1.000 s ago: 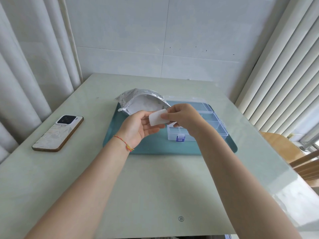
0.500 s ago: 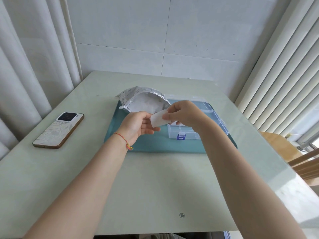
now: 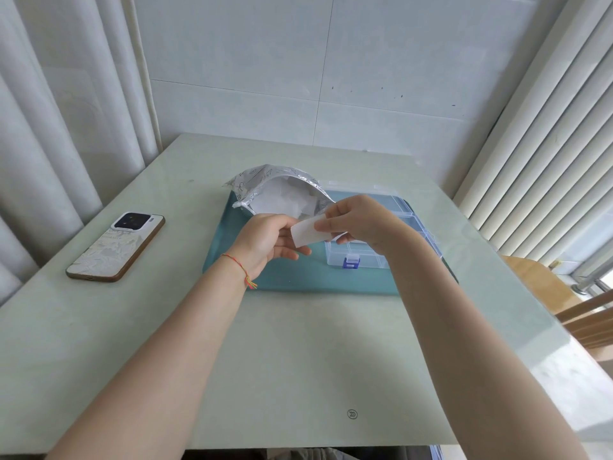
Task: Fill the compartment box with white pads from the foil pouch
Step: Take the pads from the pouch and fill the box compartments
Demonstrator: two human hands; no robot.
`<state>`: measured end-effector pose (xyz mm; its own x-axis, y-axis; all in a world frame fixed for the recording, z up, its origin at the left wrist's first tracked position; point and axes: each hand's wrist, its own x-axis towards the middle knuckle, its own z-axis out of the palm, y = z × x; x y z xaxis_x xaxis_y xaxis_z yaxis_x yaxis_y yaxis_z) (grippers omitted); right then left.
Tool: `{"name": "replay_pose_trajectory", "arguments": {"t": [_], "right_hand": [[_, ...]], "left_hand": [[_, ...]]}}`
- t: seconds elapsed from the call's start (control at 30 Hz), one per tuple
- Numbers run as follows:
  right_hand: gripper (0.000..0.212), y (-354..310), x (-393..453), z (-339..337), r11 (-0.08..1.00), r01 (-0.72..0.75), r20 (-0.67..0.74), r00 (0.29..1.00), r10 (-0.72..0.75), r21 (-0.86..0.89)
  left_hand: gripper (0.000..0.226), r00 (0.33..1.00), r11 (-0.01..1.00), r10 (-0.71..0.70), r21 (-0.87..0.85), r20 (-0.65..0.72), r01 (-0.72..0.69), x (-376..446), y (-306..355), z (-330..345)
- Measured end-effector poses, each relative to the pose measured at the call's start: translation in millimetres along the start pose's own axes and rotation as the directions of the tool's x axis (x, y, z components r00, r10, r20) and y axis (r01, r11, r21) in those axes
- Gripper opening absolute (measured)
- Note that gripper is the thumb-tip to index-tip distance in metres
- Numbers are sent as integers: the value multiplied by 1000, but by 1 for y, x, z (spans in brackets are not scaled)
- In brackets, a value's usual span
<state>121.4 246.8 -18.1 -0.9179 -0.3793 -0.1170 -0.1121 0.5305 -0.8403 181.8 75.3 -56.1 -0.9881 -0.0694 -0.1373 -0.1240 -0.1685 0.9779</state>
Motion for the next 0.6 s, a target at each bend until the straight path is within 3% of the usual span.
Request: {"name": "replay_pose_trajectory", "arguments": {"t": [0.13, 0.27, 0.6], "right_hand": [[18, 1, 1, 3, 999, -15, -21, 1000, 16, 47], [8, 0, 0, 4, 998, -7, -20, 1000, 8, 64], [13, -2, 0, 6, 999, 12, -15, 1000, -11, 52]], "left_hand": [[24, 1000, 999, 3, -37, 3, -3, -1, 0, 0], [25, 1000, 998, 6, -55, 4, -6, -1, 0, 0], [23, 1000, 999, 12, -30, -6, -12, 0, -1, -2]]}}
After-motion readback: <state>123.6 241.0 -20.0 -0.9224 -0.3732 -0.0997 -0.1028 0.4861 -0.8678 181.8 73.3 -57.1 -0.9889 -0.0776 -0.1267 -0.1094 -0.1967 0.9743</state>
